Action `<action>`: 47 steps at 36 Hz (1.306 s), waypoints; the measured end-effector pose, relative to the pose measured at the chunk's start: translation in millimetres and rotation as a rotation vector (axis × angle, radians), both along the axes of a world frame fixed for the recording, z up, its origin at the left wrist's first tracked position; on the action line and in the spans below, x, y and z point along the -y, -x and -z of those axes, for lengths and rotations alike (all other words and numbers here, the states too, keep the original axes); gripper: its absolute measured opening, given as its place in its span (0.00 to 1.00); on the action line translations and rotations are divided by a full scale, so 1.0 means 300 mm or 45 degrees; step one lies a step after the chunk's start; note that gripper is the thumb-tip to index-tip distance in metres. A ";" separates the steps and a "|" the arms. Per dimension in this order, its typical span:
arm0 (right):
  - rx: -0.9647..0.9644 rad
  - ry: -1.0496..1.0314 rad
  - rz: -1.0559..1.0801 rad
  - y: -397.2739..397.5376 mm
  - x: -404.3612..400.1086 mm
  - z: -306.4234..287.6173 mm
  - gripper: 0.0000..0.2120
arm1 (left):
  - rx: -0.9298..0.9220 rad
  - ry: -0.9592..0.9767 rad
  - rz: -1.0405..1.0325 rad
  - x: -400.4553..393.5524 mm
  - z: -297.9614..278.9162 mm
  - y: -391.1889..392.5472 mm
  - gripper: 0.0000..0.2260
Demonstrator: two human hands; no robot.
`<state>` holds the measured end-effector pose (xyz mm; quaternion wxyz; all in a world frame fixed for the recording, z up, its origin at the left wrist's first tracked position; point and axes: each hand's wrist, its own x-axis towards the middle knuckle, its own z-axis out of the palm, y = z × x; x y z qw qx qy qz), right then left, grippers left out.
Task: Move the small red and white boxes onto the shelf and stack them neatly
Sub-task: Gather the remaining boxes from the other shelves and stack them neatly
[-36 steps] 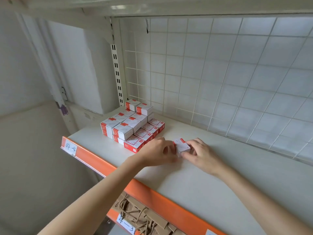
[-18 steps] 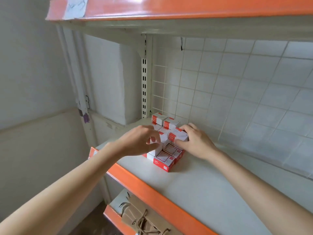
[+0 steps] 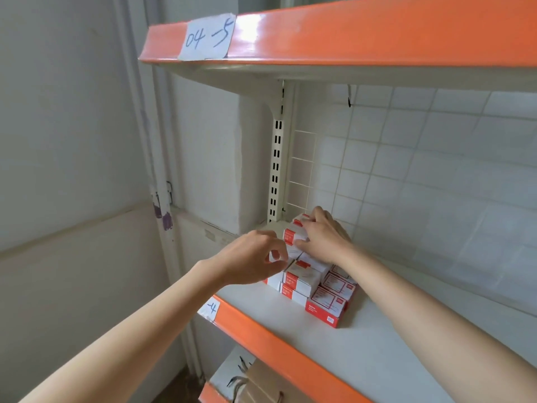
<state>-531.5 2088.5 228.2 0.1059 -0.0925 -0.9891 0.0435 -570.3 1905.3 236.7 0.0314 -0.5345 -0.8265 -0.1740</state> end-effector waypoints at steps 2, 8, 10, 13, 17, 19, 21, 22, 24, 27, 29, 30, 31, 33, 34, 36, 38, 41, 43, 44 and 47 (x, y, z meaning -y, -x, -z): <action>-0.038 0.065 -0.001 -0.030 -0.014 -0.005 0.19 | -0.013 -0.002 0.048 -0.019 0.000 -0.001 0.08; -0.104 0.182 0.034 -0.192 -0.108 -0.017 0.19 | -0.065 0.048 0.167 -0.137 -0.020 -0.036 0.08; -0.082 0.191 0.060 -0.267 -0.148 -0.014 0.18 | -0.084 0.077 0.223 -0.187 -0.026 -0.076 0.08; -0.026 0.159 0.102 -0.397 -0.209 -0.005 0.16 | -0.111 0.144 0.313 -0.266 -0.029 -0.162 0.08; 0.056 0.088 0.167 -0.594 -0.280 -0.005 0.14 | -0.153 0.210 0.393 -0.374 -0.032 -0.293 0.07; 0.081 0.063 0.216 -0.717 -0.314 -0.007 0.14 | -0.178 0.215 0.440 -0.430 -0.037 -0.381 0.07; 0.075 0.067 0.252 -0.823 -0.337 -0.003 0.13 | -0.205 0.208 0.481 -0.472 -0.039 -0.460 0.08; 0.074 0.074 0.278 -0.891 -0.348 -0.001 0.13 | -0.211 0.200 0.510 -0.498 -0.039 -0.513 0.08; 0.081 0.090 0.339 -1.031 -0.369 0.004 0.12 | -0.207 0.185 0.565 -0.546 -0.037 -0.632 0.08; 0.092 0.072 0.424 -1.261 -0.412 0.011 0.12 | -0.198 0.210 0.670 -0.629 -0.033 -0.834 0.09; 0.097 0.058 0.492 -1.417 -0.438 0.012 0.12 | -0.208 0.216 0.745 -0.687 -0.036 -0.968 0.09; 0.098 0.053 0.526 -1.496 -0.447 0.013 0.12 | -0.205 0.205 0.779 -0.715 -0.037 -1.035 0.10; 0.103 0.049 0.554 -1.574 -0.454 0.015 0.12 | -0.200 0.185 0.811 -0.742 -0.037 -1.103 0.10; 0.125 0.048 0.616 -1.727 -0.463 0.020 0.13 | -0.185 0.140 0.866 -0.792 -0.030 -1.242 0.10; 0.138 0.056 0.655 -1.804 -0.466 0.022 0.14 | -0.168 0.125 0.893 -0.815 -0.023 -1.314 0.10; 0.150 0.077 0.732 -1.954 -0.470 0.024 0.15 | -0.140 0.117 0.961 -0.858 -0.009 -1.455 0.10; 0.146 0.080 0.817 -2.100 -0.476 0.019 0.15 | -0.136 0.122 1.033 -0.900 0.002 -1.592 0.10; 0.112 0.072 0.941 -2.293 -0.491 0.001 0.15 | -0.125 0.108 1.114 -0.961 0.013 -1.779 0.09; 0.050 0.109 1.026 -2.406 -0.510 0.001 0.14 | -0.128 0.110 1.173 -0.999 0.019 -1.888 0.09; 0.011 0.131 1.066 -2.455 -0.519 0.006 0.14 | -0.131 0.120 1.200 -1.017 0.022 -1.936 0.09; -0.075 0.233 1.171 -2.588 -0.539 0.033 0.13 | -0.156 0.152 1.263 -1.088 0.026 -2.060 0.09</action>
